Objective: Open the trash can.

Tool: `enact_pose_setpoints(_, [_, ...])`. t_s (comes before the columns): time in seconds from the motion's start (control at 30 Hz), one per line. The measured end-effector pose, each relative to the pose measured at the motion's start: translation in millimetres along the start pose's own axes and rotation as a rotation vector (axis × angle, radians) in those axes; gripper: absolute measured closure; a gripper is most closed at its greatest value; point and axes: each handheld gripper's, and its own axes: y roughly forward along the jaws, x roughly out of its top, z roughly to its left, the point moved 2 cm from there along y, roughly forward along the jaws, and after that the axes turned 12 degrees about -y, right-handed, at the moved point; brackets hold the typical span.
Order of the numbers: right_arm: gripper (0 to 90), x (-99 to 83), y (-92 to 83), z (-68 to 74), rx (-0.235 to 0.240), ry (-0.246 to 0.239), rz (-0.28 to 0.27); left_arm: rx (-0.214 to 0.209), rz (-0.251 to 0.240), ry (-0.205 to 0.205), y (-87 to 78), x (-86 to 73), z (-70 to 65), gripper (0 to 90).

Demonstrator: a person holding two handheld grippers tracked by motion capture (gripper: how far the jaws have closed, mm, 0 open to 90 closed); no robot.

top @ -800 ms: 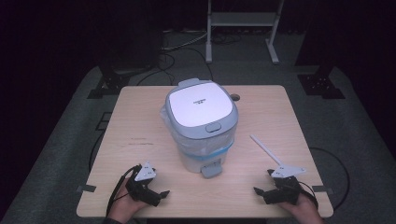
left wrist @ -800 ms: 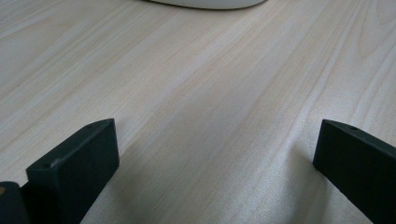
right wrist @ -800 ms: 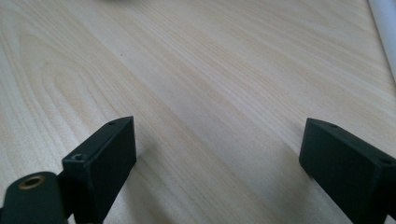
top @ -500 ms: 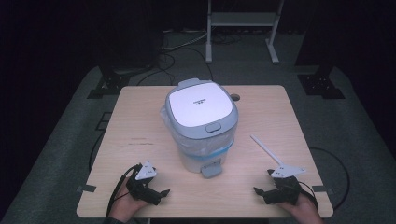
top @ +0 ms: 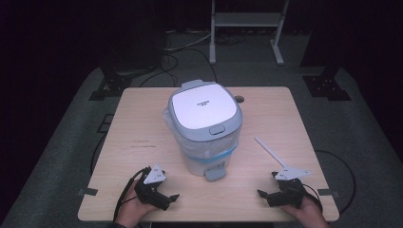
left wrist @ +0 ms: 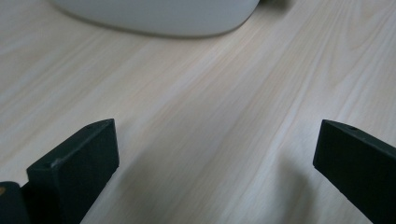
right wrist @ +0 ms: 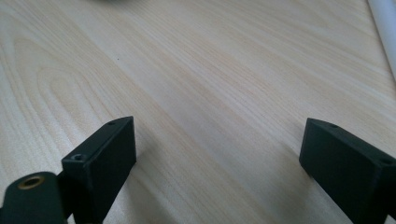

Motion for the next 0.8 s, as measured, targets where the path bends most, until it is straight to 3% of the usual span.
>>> enact_pose_setpoints(0.2, [9.5,-0.2,-0.3,0.8,-0.002,0.002,-0.001,-0.028,-0.048,-0.013,-1.8,10.2,-8.8,0.0])
enact_pose_setpoints(0.47, [9.5,-0.3,-0.7,1.5,-0.001,0.002,0.0,-0.057,-0.105,-0.003,-3.0,19.8,-23.0,18.5])
enact_pose_setpoints(0.5, [9.5,-0.4,-0.7,1.6,-0.002,0.002,-0.001,-0.052,-0.113,-0.011,-3.6,21.7,-27.3,29.8])
enact_pose_setpoints(0.8, [9.5,-0.5,-0.8,1.8,-0.001,0.001,-0.001,-0.042,-0.119,-0.025,0.7,35.3,-47.2,71.7])
